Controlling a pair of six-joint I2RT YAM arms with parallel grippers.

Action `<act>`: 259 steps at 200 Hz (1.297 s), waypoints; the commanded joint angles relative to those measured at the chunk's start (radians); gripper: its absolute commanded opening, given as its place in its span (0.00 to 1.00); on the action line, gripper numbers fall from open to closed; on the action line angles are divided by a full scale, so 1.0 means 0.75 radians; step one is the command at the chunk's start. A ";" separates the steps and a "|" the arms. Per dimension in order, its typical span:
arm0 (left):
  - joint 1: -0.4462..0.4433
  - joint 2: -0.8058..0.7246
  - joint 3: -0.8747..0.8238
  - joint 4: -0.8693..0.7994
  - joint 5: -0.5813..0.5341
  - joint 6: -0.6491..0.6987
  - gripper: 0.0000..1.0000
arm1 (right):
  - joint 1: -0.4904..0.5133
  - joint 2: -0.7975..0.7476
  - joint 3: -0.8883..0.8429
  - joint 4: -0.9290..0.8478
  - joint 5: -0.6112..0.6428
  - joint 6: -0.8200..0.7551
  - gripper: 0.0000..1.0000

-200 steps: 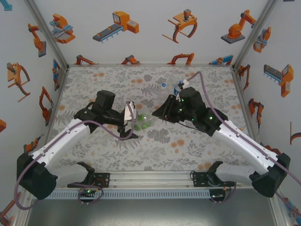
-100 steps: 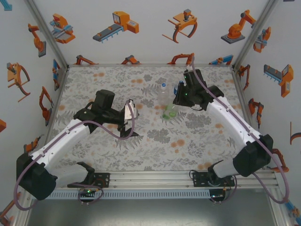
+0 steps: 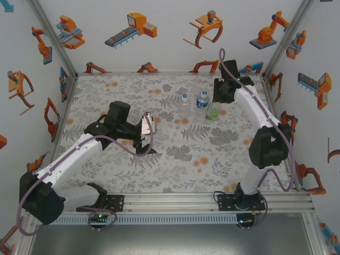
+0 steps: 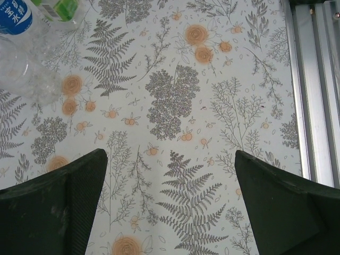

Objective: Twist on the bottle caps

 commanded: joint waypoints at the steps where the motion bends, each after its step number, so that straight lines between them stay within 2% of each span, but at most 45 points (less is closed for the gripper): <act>1: -0.002 0.011 0.036 -0.024 0.019 0.006 0.97 | -0.040 0.053 0.111 -0.008 0.003 -0.049 0.00; 43: -0.002 0.028 0.041 -0.026 0.023 0.003 0.97 | -0.093 0.168 0.229 -0.014 -0.009 -0.082 0.00; 89: -0.002 0.040 0.046 -0.028 0.029 0.003 0.97 | -0.103 0.203 0.234 -0.025 -0.060 -0.075 0.00; 121: -0.002 0.040 0.047 -0.028 0.030 0.002 0.97 | -0.103 0.205 0.219 -0.029 -0.058 -0.071 0.30; 152: -0.002 0.036 0.046 -0.029 0.028 0.001 0.97 | -0.103 0.187 0.221 -0.033 -0.050 -0.068 0.51; 190: 0.000 0.039 0.040 -0.016 0.014 -0.020 0.97 | -0.103 0.109 0.235 -0.068 -0.030 -0.061 0.56; 219: 0.014 0.044 0.028 0.040 -0.037 -0.093 0.97 | -0.103 -0.001 0.164 -0.072 -0.008 -0.067 0.57; 240: 0.026 0.059 0.027 0.085 -0.174 -0.192 0.97 | -0.103 -0.091 0.057 -0.048 0.019 -0.082 0.62; 259: 0.032 0.067 0.035 0.103 -0.319 -0.274 0.97 | -0.104 -0.185 -0.072 -0.008 0.044 -0.088 0.70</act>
